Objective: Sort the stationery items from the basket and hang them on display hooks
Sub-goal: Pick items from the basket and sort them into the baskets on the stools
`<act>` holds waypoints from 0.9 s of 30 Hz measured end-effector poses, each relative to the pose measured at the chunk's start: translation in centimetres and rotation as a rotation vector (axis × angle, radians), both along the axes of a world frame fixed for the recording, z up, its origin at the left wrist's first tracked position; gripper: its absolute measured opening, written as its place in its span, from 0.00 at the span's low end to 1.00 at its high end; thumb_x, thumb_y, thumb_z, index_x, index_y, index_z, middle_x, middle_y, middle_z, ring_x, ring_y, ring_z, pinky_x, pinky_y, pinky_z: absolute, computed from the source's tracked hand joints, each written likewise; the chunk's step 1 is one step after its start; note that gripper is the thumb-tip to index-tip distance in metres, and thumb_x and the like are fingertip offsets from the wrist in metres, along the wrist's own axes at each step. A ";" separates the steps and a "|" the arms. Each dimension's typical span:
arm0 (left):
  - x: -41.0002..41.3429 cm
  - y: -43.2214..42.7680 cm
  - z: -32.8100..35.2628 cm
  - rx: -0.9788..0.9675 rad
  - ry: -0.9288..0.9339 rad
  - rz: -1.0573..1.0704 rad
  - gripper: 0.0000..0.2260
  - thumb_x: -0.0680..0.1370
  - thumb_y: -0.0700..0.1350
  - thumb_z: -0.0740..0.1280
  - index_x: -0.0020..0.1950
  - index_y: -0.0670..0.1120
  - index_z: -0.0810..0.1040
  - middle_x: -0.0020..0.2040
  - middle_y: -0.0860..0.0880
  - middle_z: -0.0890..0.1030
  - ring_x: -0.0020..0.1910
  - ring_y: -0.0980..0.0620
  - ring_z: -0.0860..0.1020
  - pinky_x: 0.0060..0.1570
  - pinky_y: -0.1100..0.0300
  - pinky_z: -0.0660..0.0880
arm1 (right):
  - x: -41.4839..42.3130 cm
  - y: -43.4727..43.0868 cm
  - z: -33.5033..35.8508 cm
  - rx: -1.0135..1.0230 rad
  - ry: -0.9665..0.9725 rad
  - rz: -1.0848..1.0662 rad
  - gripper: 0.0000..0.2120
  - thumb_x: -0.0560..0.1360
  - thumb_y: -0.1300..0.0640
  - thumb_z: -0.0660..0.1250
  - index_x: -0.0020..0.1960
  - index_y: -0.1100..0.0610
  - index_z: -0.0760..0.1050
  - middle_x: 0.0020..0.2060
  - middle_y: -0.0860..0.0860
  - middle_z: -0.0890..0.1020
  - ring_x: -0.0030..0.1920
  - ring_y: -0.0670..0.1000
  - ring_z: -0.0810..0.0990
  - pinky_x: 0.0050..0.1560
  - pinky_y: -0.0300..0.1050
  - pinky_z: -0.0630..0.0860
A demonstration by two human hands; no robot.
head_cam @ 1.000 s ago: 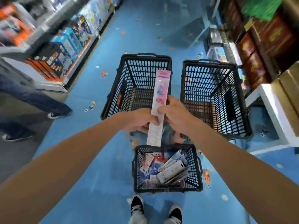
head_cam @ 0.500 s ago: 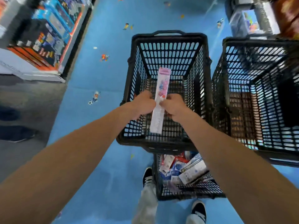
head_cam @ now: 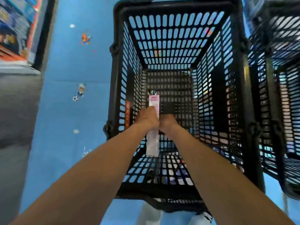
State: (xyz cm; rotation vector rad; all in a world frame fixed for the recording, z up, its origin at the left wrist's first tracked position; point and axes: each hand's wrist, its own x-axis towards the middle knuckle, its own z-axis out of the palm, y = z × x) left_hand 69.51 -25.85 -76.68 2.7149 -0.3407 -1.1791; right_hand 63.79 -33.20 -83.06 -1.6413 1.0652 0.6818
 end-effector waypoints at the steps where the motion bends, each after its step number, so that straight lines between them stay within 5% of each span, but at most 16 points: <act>1: 0.1 0.1 -0.3 0.000 0.014 -0.017 0.16 0.81 0.43 0.67 0.69 0.44 0.77 0.66 0.41 0.79 0.64 0.40 0.78 0.59 0.53 0.75 | 0.0 -0.1 0.3 -0.066 -0.003 0.108 0.17 0.79 0.59 0.69 0.67 0.61 0.77 0.63 0.59 0.81 0.64 0.59 0.80 0.52 0.44 0.74; 5: 0.3 0.2 -0.6 -0.005 0.058 -0.079 0.23 0.78 0.41 0.71 0.73 0.45 0.74 0.68 0.42 0.77 0.66 0.41 0.77 0.64 0.52 0.76 | -0.6 -1.2 0.9 -0.182 -0.027 0.354 0.14 0.79 0.52 0.68 0.58 0.59 0.82 0.55 0.57 0.85 0.57 0.57 0.83 0.47 0.44 0.75; 12: -0.6 0.9 -1.1 0.057 0.134 -0.140 0.27 0.77 0.38 0.70 0.76 0.45 0.69 0.70 0.40 0.74 0.69 0.40 0.74 0.66 0.51 0.75 | -2.3 -2.0 2.3 -0.264 -0.130 0.570 0.13 0.79 0.53 0.68 0.62 0.54 0.79 0.57 0.55 0.83 0.58 0.57 0.82 0.59 0.49 0.79; 17: -1.6 1.5 0.0 0.042 0.135 -0.124 0.27 0.77 0.36 0.68 0.76 0.44 0.68 0.70 0.41 0.75 0.68 0.41 0.75 0.66 0.50 0.76 | -3.5 -2.5 3.8 -0.239 -0.145 0.509 0.12 0.77 0.54 0.71 0.60 0.53 0.78 0.57 0.52 0.83 0.58 0.54 0.81 0.56 0.43 0.77; 22: -2.8 2.2 3.1 -0.004 0.108 -0.125 0.27 0.78 0.39 0.69 0.77 0.43 0.67 0.71 0.41 0.75 0.69 0.42 0.74 0.68 0.50 0.74 | -4.5 -3.1 7.5 -0.271 -0.204 0.440 0.12 0.75 0.59 0.72 0.57 0.56 0.75 0.48 0.50 0.80 0.50 0.52 0.79 0.43 0.39 0.71; 27: -5.4 2.8 9.2 -0.139 0.004 -0.109 0.28 0.80 0.43 0.69 0.79 0.43 0.65 0.72 0.41 0.74 0.69 0.41 0.75 0.66 0.53 0.74 | -6.5 -3.6 13.7 -0.279 -0.377 0.386 0.20 0.72 0.56 0.75 0.62 0.56 0.75 0.51 0.51 0.82 0.53 0.56 0.81 0.50 0.47 0.78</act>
